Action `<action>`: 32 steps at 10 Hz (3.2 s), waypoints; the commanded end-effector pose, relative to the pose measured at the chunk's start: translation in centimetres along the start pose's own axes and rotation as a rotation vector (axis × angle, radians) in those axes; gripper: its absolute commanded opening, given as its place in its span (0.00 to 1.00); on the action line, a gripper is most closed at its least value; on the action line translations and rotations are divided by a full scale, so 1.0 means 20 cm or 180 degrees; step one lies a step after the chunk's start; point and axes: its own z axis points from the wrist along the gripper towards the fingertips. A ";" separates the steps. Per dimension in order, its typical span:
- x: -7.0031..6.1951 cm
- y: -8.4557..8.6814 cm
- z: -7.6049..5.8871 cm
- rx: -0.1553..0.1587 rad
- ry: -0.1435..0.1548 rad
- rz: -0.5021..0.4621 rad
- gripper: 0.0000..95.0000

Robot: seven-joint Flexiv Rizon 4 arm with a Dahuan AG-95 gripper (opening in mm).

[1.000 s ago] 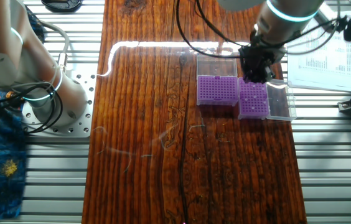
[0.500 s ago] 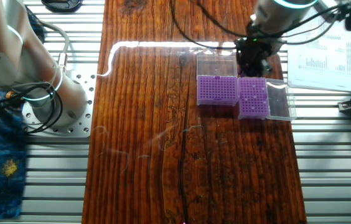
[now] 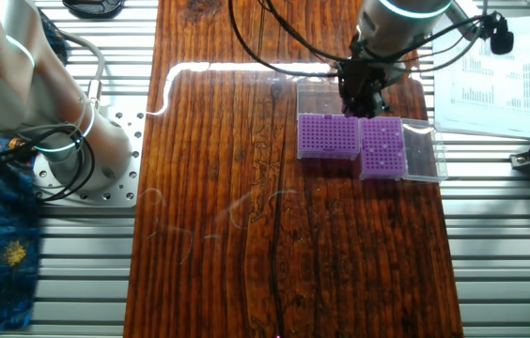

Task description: Transfer all small pipette tips from one holder to another

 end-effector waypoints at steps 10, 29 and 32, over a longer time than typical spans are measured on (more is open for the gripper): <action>-0.02 0.00 0.05 0.0073 -0.0075 -0.0399 0.00; 0.21 0.17 0.19 -0.0014 0.0005 -0.0481 0.00; 0.21 0.17 0.19 -0.0014 0.0008 -0.0487 0.00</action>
